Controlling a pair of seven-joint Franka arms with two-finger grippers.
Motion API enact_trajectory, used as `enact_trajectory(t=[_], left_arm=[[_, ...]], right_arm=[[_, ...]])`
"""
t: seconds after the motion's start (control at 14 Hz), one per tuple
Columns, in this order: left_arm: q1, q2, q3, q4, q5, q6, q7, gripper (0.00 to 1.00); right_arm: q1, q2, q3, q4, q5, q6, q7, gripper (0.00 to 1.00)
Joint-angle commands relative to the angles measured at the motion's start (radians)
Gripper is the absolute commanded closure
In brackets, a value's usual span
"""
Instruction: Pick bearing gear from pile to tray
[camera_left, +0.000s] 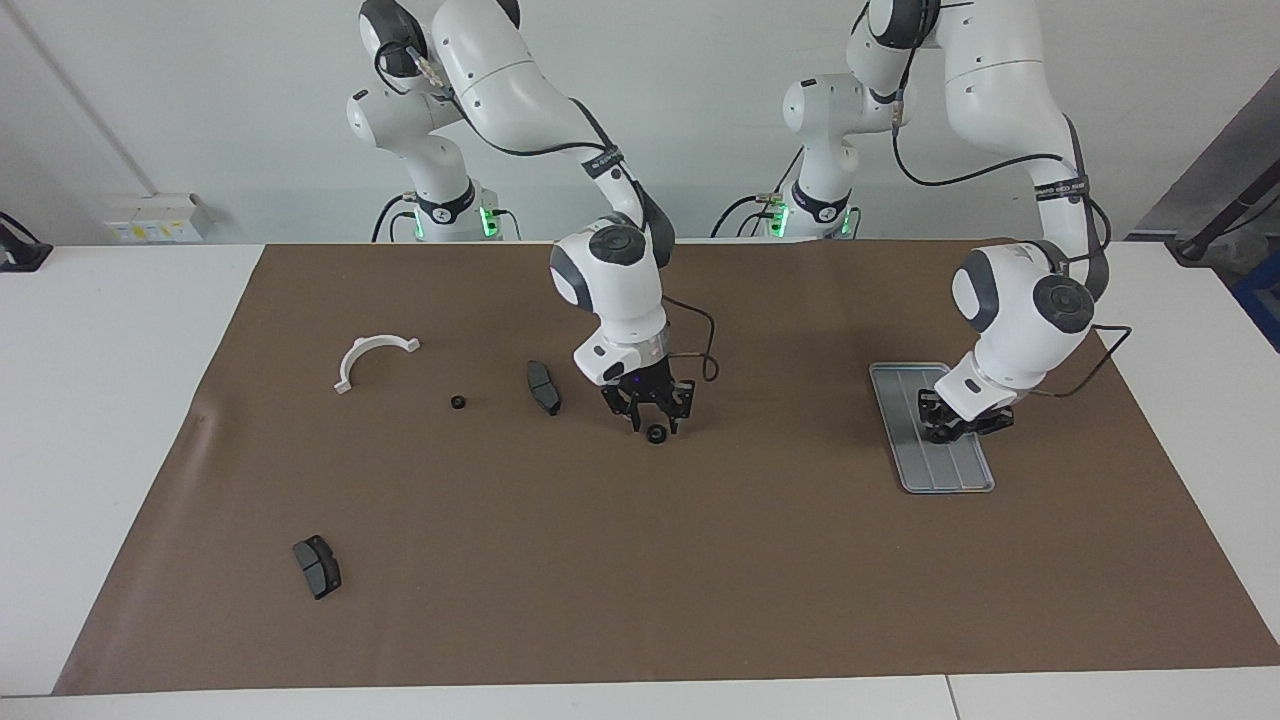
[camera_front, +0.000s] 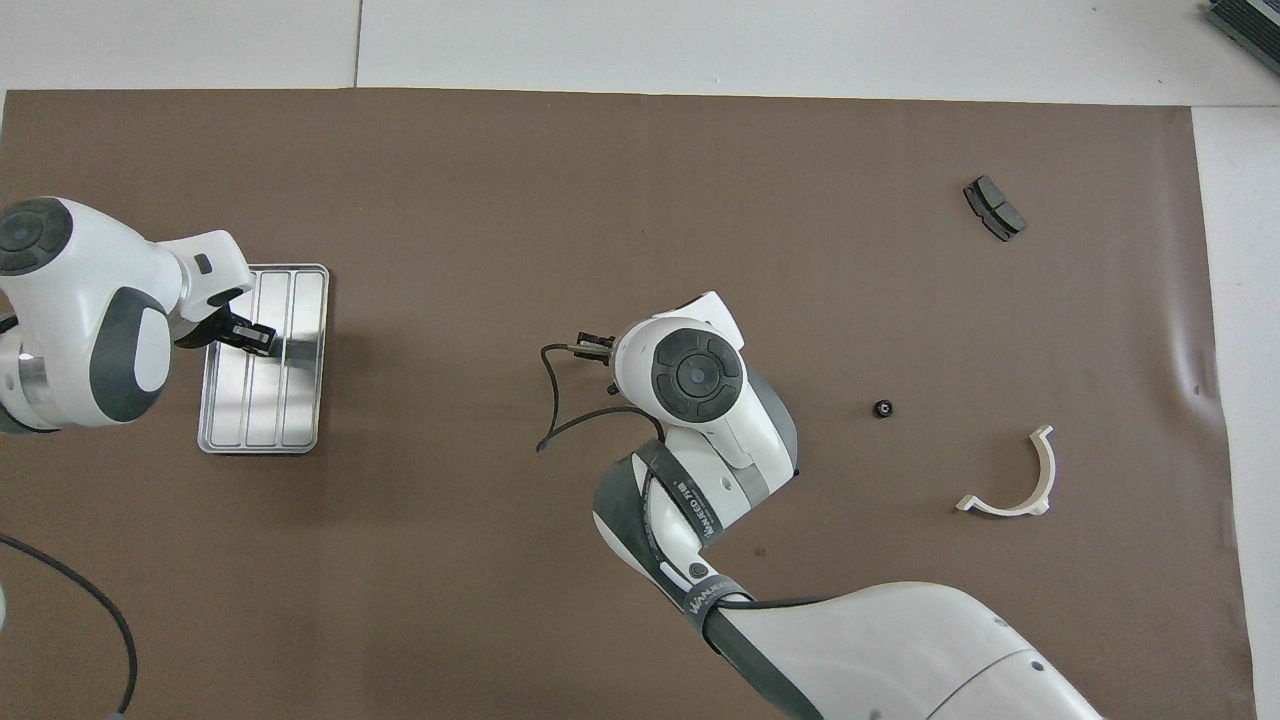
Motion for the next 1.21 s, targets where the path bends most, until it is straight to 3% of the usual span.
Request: enact_trajectory(t=[0.0,0.43,0.78,1.14], left_arm=[[0.01,-0.043,-0.01,-0.046,0.008,0.028,0.011,0.7],[-0.006,-0.035,-0.01,-0.023,0.008,0.026,0.0,0.4],[-0.063,-0.031,-0.02,0.078,-0.032,-0.07,-0.099,0.4],[-0.241,-0.031,-0.02,0.126,-0.035,-0.133,-0.465,0.4]], right_arm=[[-0.006,0.006,0.004,0.004,-0.014,0.014,0.015,0.0],[-0.074,-0.08,-0.005,0.002,-0.053,-0.098,-0.043,0.0],[-0.261,-0.181,-0.003,-0.013,-0.061,-0.278,-0.452,0.0],[-0.425,-0.267,-0.002,-0.145,-0.06,-0.309,-0.785,0.0]])
